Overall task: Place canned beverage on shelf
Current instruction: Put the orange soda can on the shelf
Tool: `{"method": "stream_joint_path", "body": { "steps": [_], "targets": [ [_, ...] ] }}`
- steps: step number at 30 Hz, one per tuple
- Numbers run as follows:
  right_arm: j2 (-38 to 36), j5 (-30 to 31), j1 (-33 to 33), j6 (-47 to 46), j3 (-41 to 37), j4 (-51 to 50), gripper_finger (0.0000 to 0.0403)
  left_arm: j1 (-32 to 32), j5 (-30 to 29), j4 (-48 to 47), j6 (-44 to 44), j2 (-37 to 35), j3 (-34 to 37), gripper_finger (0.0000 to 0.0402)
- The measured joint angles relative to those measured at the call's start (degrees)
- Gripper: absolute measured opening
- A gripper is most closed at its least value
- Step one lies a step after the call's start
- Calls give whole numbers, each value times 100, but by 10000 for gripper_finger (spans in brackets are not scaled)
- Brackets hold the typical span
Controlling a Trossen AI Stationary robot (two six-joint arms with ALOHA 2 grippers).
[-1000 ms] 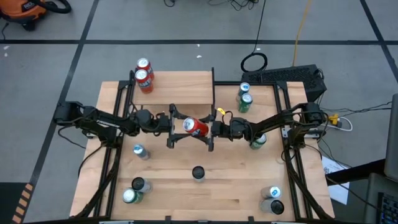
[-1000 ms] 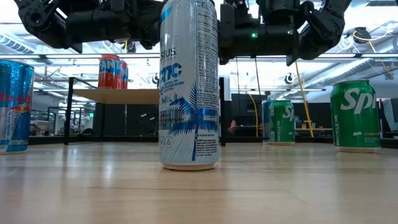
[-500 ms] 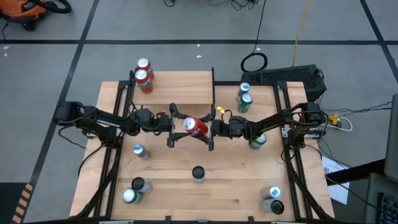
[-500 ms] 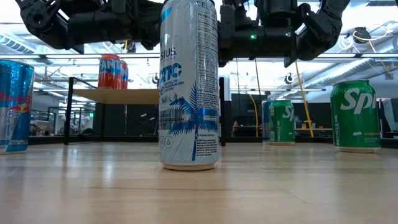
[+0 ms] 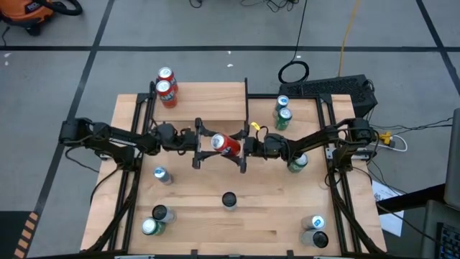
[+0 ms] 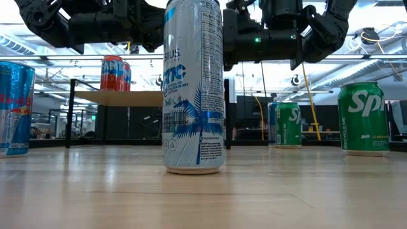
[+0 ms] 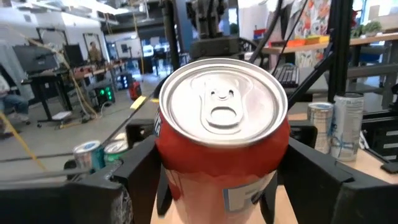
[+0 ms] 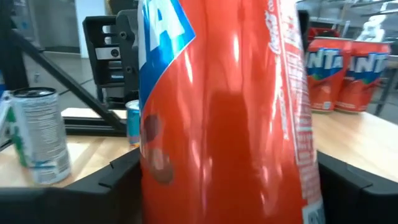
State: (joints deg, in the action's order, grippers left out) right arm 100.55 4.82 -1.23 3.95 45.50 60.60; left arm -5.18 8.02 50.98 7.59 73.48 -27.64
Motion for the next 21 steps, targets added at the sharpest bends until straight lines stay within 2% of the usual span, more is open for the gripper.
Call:
{"method": "stream_joint_path", "body": {
  "steps": [8,15,18,21],
  "targets": [
    [-7,391,2,25,15,31,309,-151,-69,-795,-99,-664,0,265],
    [-7,152,4,-160,122,-164,293,-160,206,-605,-204,-462,0,267],
    [-19,121,7,-210,244,-415,285,-165,396,-176,-368,-252,2,288],
    [-22,103,9,-153,256,-458,285,-162,498,49,-425,-107,2,330]
  ]
}}
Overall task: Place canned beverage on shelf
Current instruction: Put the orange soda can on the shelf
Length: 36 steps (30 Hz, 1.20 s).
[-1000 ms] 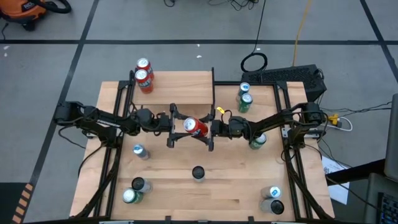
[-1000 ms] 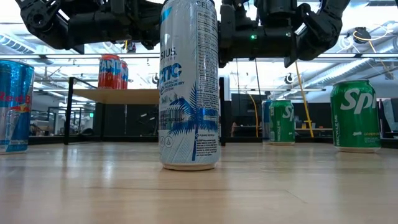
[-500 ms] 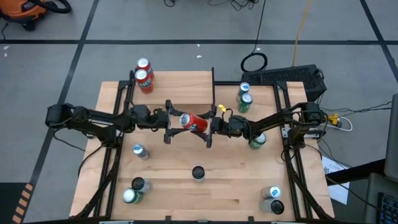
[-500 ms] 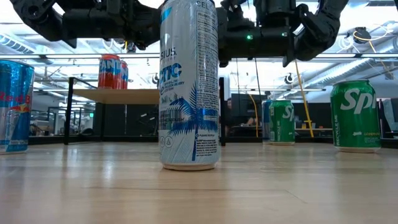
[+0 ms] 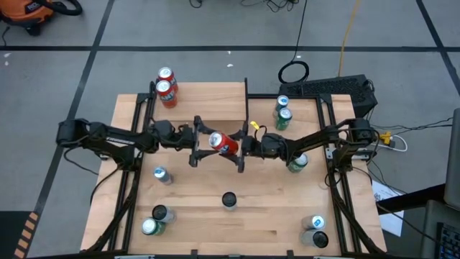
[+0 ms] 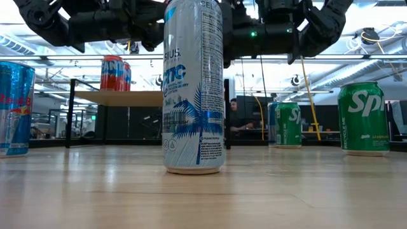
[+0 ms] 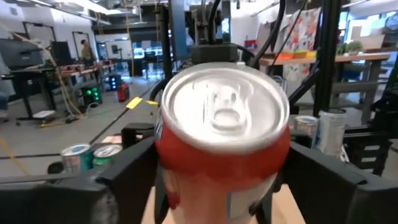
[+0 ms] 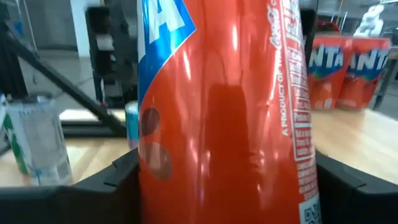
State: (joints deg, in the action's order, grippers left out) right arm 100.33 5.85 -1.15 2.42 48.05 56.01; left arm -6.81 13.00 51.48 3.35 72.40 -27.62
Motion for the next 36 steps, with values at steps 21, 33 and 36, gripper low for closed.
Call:
{"method": "stream_joint_path", "body": {
  "steps": [21,33,36],
  "targets": [
    [22,-42,9,172,2,507,285,11,-149,193,18,126,-13,356],
    [48,-153,9,157,11,533,285,6,-163,460,21,302,-107,356],
    [48,-153,9,161,11,519,287,6,-165,462,41,386,-162,354]
  ]
}}
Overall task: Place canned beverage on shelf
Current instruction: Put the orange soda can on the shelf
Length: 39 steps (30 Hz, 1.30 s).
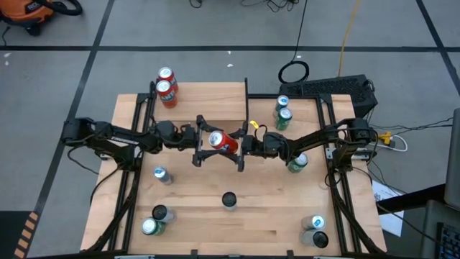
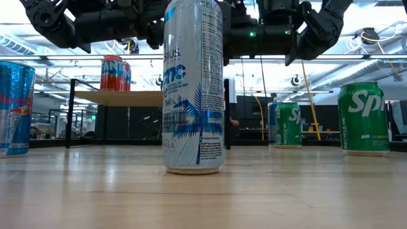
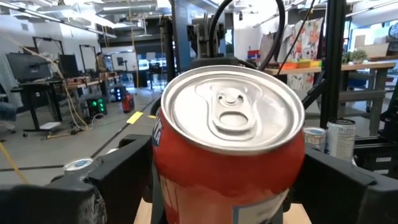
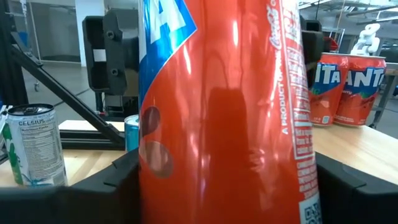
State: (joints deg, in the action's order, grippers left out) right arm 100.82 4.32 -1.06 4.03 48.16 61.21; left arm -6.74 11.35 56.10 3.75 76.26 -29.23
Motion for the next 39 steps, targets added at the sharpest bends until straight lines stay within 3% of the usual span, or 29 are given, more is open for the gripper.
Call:
{"method": "stream_joint_path", "body": {
  "steps": [8,12,15,19,21,28,39],
  "targets": [
    [4,11,-9,-73,1,-31,292,0,-3,23,110,16,-13,272],
    [4,40,-24,-146,10,-142,319,-40,-7,-87,105,0,-13,269],
    [-23,441,-22,-188,11,-244,345,-165,-103,-628,105,-233,-13,269],
    [-296,1609,15,-329,11,-1031,357,-503,-649,-1960,210,-937,-13,277],
    [-459,1836,15,-325,11,-1447,356,-706,-890,-2640,362,-1417,-13,278],
    [-704,1816,69,-476,11,-1816,353,-1503,-1285,-4414,408,-3046,-13,280],
    [-702,1816,76,-505,9,-1945,353,-2047,-1873,-6504,108,-4568,-13,282]
  ]
}}
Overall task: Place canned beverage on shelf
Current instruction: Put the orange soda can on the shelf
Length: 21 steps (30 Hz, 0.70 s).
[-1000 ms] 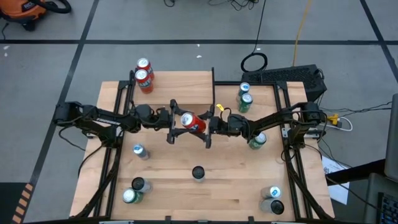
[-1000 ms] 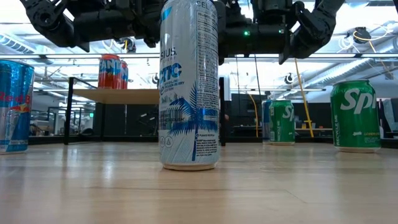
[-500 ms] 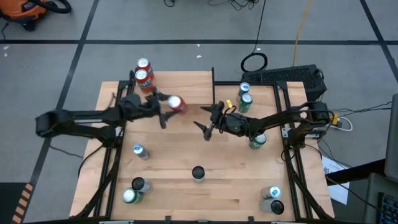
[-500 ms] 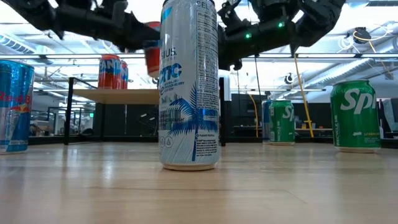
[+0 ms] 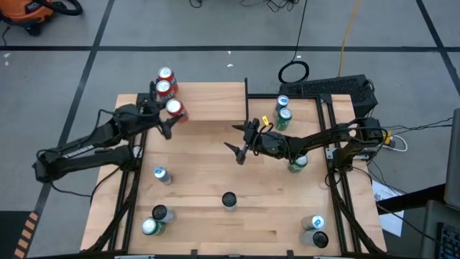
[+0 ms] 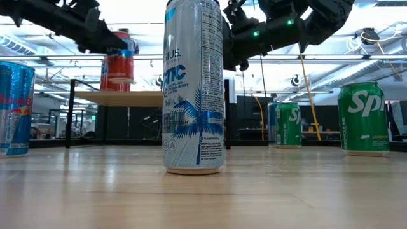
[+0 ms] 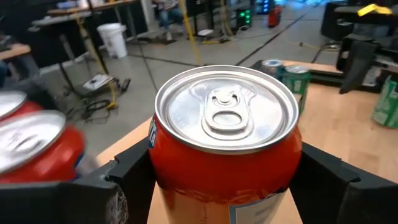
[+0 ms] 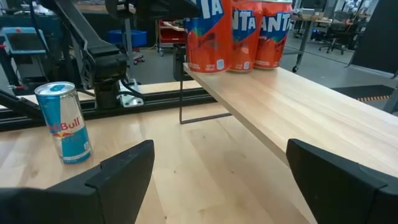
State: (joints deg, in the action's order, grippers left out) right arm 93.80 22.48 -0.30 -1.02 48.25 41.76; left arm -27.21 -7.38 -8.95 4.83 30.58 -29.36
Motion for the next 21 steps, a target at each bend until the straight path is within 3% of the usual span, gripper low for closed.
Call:
{"method": "stream_joint_path", "body": {
  "steps": [10,21],
  "targets": [
    [0,0,0,-4,-2,0,353,-20,-1242,-1107,-454,-576,0,283],
    [2,0,0,-5,-4,-2,353,-24,-1547,-1132,-450,-588,0,283]
  ]
}}
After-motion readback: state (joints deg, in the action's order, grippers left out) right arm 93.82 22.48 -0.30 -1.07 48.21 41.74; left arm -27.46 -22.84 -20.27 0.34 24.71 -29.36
